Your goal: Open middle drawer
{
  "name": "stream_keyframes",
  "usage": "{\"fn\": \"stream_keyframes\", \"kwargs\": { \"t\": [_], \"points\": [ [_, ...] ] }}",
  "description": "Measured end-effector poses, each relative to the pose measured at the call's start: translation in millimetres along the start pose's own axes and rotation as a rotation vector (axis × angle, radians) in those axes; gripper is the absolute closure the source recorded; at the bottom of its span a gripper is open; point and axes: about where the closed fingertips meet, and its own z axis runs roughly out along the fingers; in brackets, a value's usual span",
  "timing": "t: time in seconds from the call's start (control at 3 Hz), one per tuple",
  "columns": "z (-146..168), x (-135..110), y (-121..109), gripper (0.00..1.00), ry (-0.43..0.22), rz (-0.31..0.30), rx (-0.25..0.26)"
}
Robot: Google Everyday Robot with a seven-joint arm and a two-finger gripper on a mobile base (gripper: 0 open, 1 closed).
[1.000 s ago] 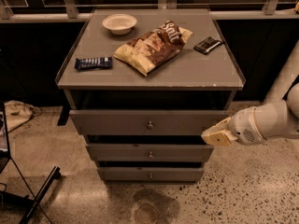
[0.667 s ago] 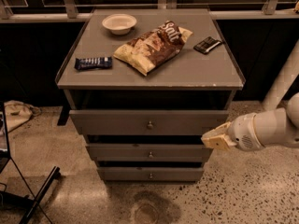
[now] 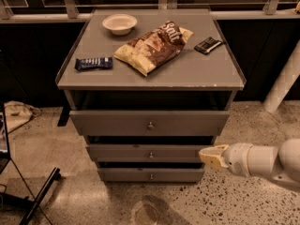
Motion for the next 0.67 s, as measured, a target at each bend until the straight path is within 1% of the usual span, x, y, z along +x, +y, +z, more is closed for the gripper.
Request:
{"fn": "stream_keyframes", "kwargs": {
  "t": [0.33,0.67],
  "points": [
    [37,32,-18,1.0,-0.06,0.075,0.023],
    [78,61,-39,1.0,-0.075,0.155,0.022]
  ]
}}
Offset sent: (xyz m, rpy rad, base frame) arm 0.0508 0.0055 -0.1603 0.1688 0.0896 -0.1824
